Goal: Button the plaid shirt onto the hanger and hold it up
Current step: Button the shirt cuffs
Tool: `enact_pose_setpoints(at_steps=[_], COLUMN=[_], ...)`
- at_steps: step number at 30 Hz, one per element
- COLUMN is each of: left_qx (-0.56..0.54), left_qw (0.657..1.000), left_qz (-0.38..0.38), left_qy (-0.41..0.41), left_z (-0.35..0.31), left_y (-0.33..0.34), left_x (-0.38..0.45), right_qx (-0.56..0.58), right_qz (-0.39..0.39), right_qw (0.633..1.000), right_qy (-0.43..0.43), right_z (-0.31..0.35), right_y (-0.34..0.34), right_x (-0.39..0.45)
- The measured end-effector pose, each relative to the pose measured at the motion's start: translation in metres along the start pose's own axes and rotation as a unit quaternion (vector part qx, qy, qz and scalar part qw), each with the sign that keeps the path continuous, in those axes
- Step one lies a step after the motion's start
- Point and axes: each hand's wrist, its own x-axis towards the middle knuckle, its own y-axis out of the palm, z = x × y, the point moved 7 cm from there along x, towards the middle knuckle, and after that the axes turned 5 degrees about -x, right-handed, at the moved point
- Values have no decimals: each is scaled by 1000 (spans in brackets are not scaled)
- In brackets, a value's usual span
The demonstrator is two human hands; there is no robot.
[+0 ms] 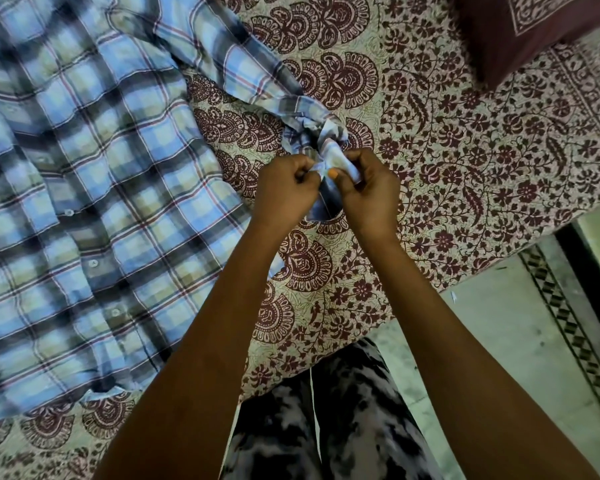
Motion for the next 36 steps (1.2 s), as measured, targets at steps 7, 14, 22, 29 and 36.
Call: enact_pose_setpoints(at_steps=[7, 14, 22, 29, 36], left_qx=[-70, -73, -204, -334, -259], left_qw=[995, 993, 968, 920, 956], left_qz=[-10, -31, 22, -80, -60], left_qy=[-77, -89, -142, -189, -125], left_z=[13, 14, 25, 31, 25], left_y=[2, 4, 11, 16, 15], left_x=[3, -1, -5, -13, -13], right_qx=[-25, -142, -153, -81, -90], right_qz=[54, 71, 56, 108, 86], right_qw=[997, 978, 981, 988, 990], right_qy=[-54, -139, -106, -72, -59], right_z=[3, 12, 11, 5, 0], right_y=[1, 5, 6, 6, 3], right_x=[4, 6, 12, 12, 15])
